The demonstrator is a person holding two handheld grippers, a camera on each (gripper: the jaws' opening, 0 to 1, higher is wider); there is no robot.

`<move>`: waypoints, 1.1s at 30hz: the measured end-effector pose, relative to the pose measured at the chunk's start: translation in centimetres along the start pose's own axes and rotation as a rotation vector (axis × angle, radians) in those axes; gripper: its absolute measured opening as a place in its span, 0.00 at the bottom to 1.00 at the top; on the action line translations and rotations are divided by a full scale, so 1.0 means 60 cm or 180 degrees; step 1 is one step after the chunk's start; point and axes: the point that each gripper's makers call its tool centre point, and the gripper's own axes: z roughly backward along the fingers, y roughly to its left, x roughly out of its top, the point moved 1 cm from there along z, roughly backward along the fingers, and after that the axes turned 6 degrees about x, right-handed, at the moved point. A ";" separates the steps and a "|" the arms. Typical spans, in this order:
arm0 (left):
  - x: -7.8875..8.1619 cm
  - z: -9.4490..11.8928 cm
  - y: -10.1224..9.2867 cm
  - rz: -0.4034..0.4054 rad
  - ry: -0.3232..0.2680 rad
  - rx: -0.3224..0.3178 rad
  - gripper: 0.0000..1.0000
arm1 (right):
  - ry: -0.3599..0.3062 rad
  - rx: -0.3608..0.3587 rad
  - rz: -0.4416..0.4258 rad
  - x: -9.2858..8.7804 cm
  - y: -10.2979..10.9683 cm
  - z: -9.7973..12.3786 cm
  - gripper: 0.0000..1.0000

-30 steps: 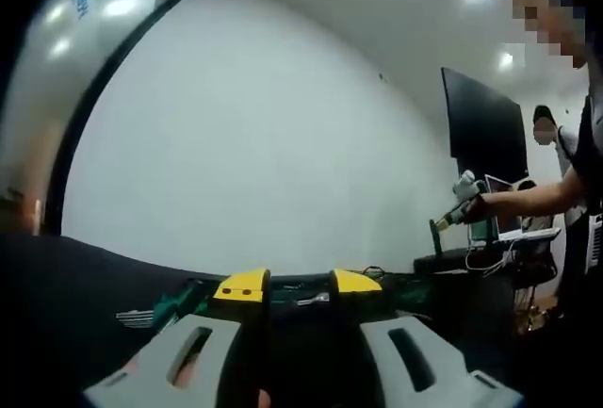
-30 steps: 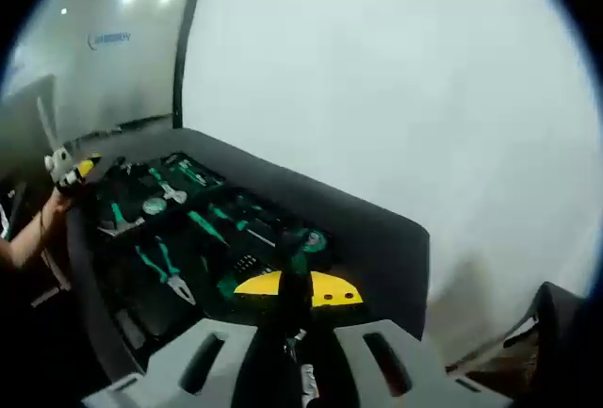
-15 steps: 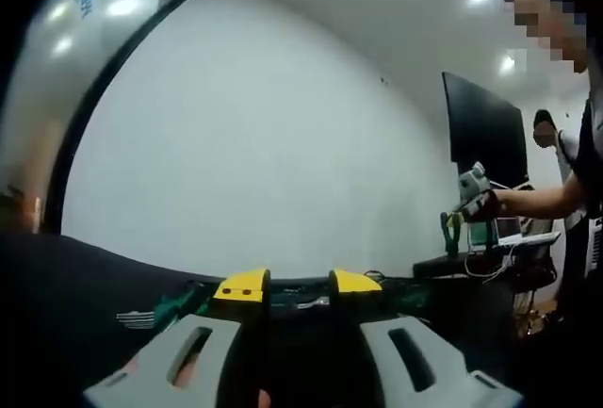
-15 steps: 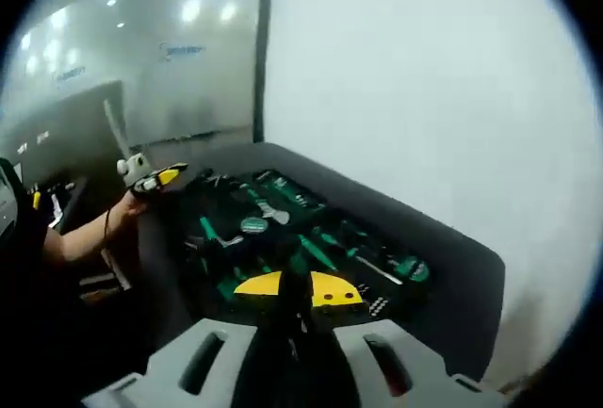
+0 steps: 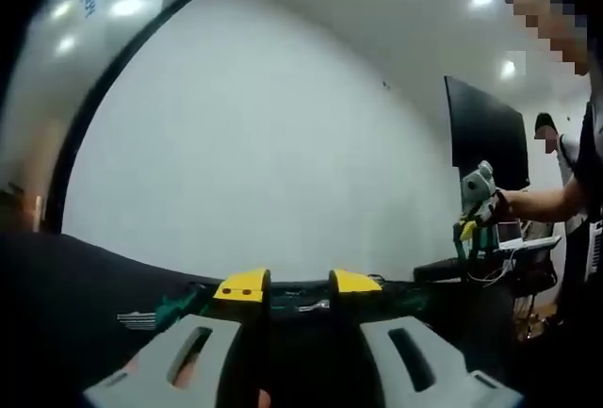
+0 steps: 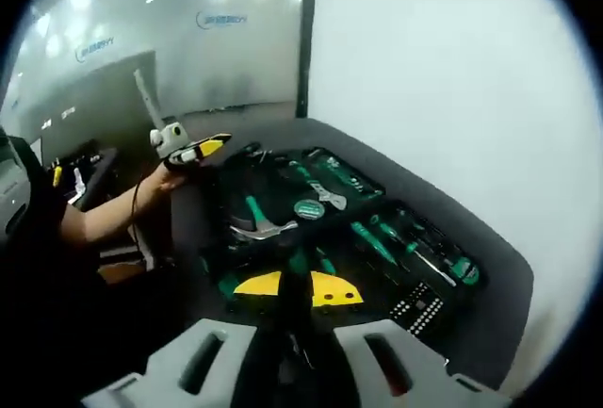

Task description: Pick up the tools and put them into their designated positions in the toolbox.

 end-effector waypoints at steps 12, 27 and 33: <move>-0.005 -0.003 0.004 -0.0029 0.0042 0.0010 0.27 | 0.0540 0.0317 0.0358 0.010 0.013 -0.105 0.06; 0.003 0.001 0.005 0.0033 -0.0031 0.0012 0.27 | 0.1628 0.0372 0.0620 -0.083 0.031 -0.198 0.06; 0.005 0.001 0.008 0.0053 -0.0062 0.0019 0.27 | 0.1493 0.0429 0.0560 -0.095 0.024 -0.185 0.06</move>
